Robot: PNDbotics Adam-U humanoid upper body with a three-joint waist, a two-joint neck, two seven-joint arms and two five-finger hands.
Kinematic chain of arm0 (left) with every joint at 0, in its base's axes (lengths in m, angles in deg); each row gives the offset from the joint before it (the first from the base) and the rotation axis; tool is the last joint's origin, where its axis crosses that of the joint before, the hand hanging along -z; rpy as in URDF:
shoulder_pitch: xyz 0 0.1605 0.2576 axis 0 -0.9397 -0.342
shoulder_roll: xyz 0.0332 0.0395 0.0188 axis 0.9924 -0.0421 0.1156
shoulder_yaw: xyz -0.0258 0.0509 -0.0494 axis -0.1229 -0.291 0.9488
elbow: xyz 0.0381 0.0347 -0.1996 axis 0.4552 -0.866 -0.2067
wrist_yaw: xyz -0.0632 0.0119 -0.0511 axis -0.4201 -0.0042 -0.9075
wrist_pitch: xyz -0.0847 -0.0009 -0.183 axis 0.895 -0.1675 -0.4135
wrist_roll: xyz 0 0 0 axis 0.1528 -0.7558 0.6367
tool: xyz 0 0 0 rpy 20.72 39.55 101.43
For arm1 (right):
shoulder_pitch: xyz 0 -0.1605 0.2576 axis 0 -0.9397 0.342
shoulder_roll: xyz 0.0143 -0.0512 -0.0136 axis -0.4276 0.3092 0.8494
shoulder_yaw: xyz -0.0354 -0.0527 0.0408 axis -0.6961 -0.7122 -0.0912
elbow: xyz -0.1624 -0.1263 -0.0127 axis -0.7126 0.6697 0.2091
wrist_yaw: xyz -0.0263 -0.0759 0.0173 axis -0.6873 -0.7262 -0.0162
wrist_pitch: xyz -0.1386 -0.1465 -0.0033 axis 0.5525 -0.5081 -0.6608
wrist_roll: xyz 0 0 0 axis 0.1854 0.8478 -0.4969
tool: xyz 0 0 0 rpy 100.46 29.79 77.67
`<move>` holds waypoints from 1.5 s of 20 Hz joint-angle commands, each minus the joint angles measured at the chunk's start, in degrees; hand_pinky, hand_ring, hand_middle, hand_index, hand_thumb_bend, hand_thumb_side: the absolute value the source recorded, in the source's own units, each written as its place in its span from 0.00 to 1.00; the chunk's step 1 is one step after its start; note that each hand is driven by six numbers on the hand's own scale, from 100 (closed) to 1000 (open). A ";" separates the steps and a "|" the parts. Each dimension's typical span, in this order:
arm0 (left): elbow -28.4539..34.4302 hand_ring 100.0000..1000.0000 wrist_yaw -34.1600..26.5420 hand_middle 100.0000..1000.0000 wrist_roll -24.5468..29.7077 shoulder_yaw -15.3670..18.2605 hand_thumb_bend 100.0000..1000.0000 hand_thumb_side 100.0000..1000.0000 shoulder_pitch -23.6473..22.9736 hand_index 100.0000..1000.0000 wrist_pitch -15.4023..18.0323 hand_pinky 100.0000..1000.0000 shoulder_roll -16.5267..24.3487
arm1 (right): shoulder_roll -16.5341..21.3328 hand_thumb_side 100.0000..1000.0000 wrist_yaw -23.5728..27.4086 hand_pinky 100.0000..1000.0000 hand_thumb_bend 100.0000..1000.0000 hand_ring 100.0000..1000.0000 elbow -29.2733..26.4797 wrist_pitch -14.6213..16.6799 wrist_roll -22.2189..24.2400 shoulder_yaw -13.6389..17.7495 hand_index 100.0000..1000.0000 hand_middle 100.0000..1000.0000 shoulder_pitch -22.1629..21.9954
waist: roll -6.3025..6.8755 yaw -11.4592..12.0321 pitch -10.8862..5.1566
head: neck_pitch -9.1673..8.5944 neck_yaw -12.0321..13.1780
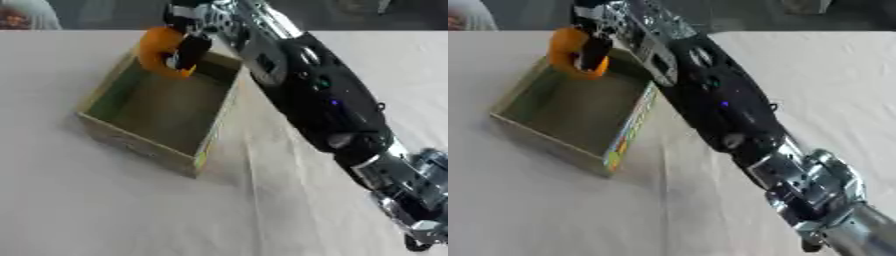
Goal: Pick up objects on the table and place them in the box.
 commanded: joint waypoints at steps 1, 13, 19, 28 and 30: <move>0.93 0.65 0.06 0.67 0.08 0.17 0.00 0.92 0.83 0.84 0.02 0.76 0.59 | -0.37 0.13 -0.96 0.74 0.00 0.80 1.62 1.24 0.13 0.38 0.54 0.46 0.86 | 0.33 0.21 -1.03 | -0.74 0.00; 0.93 0.65 0.08 0.67 -0.01 0.24 0.00 0.92 0.86 0.84 0.02 0.76 0.65 | -0.29 0.79 -1.33 0.91 0.46 1.00 2.66 6.46 7.30 0.74 0.95 0.90 1.04 | 0.41 0.05 -1.24 | -0.47 0.04; 0.93 0.65 0.11 0.67 -0.06 0.26 0.00 0.92 0.79 0.84 -0.01 0.76 0.72 | 0.53 0.76 -0.84 0.92 0.57 1.00 0.98 5.62 8.00 1.60 1.00 0.93 1.34 | 0.46 -0.33 -1.43 | -0.02 -0.10; 0.93 0.65 0.11 0.67 0.02 0.23 0.00 0.92 0.62 0.84 -0.02 0.76 0.79 | 1.64 0.71 0.21 0.92 0.57 1.00 -1.27 4.78 8.37 2.41 1.00 0.93 1.35 | 1.08 -0.70 -1.83 | 0.58 0.78; 0.93 0.65 0.13 0.67 -0.02 0.29 0.00 0.92 0.56 0.84 0.00 0.76 0.81 | 2.20 0.74 1.36 0.92 0.50 1.00 -3.04 4.55 7.57 3.19 1.00 0.91 1.47 | 1.22 -0.81 -1.88 | 0.65 0.91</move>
